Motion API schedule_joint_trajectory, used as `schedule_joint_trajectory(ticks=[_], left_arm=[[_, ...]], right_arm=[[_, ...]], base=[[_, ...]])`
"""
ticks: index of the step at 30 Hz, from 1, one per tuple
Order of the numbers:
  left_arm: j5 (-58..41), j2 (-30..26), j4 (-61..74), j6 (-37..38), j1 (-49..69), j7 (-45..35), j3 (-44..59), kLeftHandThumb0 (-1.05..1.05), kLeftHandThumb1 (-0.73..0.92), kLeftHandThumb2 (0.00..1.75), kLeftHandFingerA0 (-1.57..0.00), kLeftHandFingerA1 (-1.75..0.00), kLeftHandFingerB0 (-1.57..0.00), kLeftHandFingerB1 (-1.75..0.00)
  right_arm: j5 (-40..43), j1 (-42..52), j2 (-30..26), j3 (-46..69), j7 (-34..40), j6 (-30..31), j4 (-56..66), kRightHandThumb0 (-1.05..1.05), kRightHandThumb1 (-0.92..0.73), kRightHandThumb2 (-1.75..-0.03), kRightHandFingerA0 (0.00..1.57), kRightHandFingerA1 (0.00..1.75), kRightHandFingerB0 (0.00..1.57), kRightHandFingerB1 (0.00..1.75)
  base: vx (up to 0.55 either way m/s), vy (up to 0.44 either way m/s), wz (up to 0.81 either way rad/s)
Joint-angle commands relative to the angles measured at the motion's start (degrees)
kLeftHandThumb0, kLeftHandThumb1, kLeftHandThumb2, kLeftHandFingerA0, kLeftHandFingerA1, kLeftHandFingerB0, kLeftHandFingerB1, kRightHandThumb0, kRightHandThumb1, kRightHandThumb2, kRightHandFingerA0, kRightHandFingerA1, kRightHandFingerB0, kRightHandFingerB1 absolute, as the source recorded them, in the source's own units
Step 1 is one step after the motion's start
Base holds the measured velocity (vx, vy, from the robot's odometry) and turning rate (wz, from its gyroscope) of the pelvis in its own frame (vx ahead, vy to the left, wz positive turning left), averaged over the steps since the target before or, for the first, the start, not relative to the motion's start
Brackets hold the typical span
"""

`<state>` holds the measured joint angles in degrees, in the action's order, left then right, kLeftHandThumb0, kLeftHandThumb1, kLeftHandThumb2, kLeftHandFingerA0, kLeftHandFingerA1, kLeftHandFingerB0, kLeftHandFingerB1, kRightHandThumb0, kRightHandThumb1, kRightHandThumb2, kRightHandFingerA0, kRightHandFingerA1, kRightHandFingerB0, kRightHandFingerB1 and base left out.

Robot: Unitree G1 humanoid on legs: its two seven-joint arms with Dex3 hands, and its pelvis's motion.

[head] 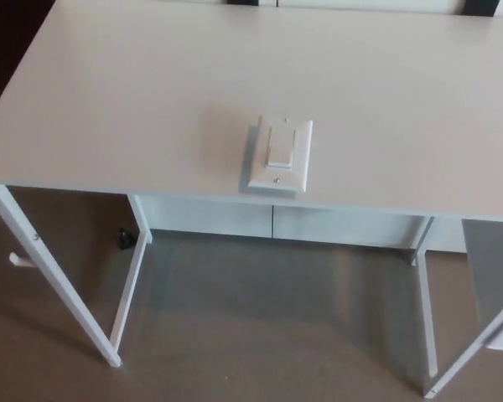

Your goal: The robot walk towards a table in front and then clicks the light switch button using the right hand's index finger

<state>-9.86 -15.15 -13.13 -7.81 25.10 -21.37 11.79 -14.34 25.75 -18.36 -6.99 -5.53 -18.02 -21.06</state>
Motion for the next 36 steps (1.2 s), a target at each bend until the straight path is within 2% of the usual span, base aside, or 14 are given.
schedule_joint_trajectory(ticks=[1, 11, 31, 36], left_arm=[[0.35, -0.79, 0.71, -1.02, 0.60, 0.24, -0.05, -0.10, 0.49, 0.54, -0.57, -0.47, -0.53, -0.40], [0.41, -1.26, 0.52, -1.03, -0.34, 0.11, -0.29, -0.12, 0.51, 0.55, -0.56, -0.47, -0.51, -0.40], [0.68, -1.43, 0.09, -0.29, -0.58, 0.10, -0.33, -0.12, 0.50, 0.54, -0.58, -0.48, -0.52, -0.40], [0.75, -1.41, 0.25, -0.56, -0.62, 0.28, -0.40, -0.12, 0.51, 0.54, -0.58, -0.48, -0.52, -0.41]], right_arm=[[-0.40, 0.12, -0.56, -0.07, 0.14, -0.06, -0.03, -0.26, -0.69, -0.60, 0.50, 0.54, 0.42, 0.46], [-0.98, -1.27, -0.54, -0.38, 0.19, 0.81, -0.04, -0.26, -0.69, -0.59, 0.50, 0.55, 0.42, 0.46], [-1.91, -2.09, -0.86, -0.99, 0.47, 1.23, -0.03, -0.27, -0.69, -0.60, 0.50, 0.55, 0.42, 0.46], [-1.75, -2.04, -0.71, -0.97, 0.51, 1.24, 0.02, -0.26, -0.69, -0.60, 0.50, 0.54, 0.41, 0.46]], base=[[-0.01, 0.098, -0.13], [0.00, 0.232, 0.01], [0.01, -0.043, 0.05], [0.06, 0.174, -0.17]])
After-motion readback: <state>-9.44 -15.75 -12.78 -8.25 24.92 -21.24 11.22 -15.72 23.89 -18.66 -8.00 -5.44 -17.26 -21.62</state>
